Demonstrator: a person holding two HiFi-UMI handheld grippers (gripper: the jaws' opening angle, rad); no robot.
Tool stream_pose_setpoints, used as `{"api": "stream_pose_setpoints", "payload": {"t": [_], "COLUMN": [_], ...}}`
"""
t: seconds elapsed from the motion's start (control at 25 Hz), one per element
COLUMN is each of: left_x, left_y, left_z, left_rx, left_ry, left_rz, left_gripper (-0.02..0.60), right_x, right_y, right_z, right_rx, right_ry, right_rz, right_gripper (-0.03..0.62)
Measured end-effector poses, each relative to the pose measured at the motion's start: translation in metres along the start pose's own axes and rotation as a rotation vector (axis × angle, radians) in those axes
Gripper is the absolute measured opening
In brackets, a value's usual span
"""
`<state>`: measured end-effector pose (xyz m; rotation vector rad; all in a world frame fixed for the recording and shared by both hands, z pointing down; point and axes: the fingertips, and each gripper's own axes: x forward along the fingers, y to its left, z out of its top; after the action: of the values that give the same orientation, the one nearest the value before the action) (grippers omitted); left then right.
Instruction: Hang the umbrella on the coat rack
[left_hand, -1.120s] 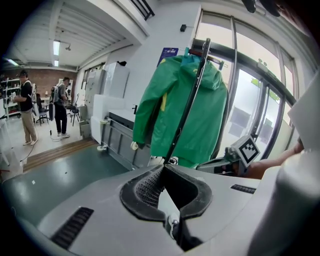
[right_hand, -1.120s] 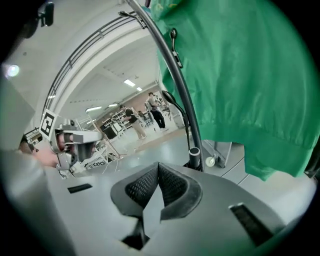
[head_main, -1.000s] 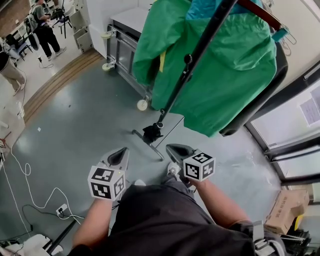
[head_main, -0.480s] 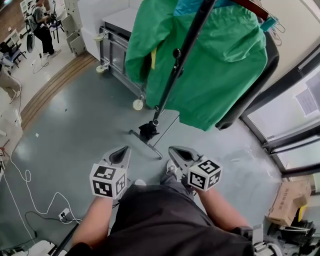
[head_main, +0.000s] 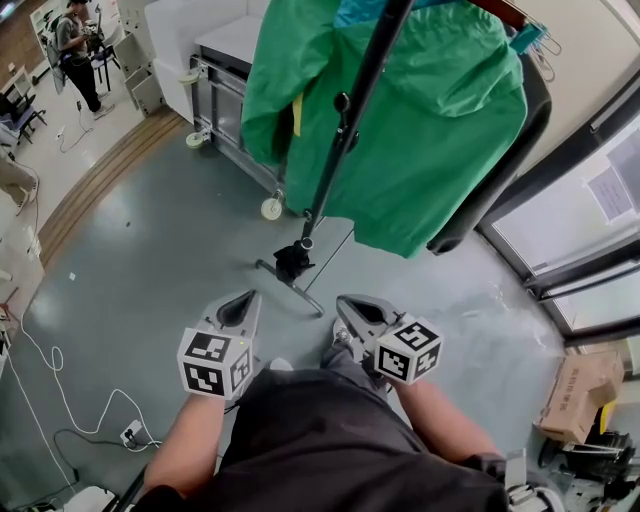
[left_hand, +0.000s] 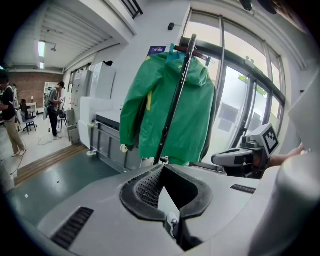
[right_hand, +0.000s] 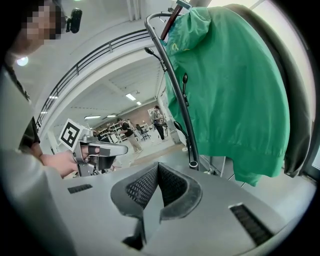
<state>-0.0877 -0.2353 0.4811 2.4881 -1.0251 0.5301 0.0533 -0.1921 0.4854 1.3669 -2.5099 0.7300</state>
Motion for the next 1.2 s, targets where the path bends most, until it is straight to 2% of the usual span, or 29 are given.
{"api": "stream_pose_setpoints", "payload": {"t": [1.2], "left_x": [-0.0019], "left_y": [-0.0080], "left_z": [0.0003], "left_rx": [-0.001], "left_ry": [-0.012], "left_rz": [0.003], "left_gripper": [0.015], "right_x": [-0.0018], "right_y": [-0.0019], "right_z": [-0.0022], "right_rx": [0.001], "right_ry": [0.003], "right_rz": [0.012], "right_gripper": [0.009]}}
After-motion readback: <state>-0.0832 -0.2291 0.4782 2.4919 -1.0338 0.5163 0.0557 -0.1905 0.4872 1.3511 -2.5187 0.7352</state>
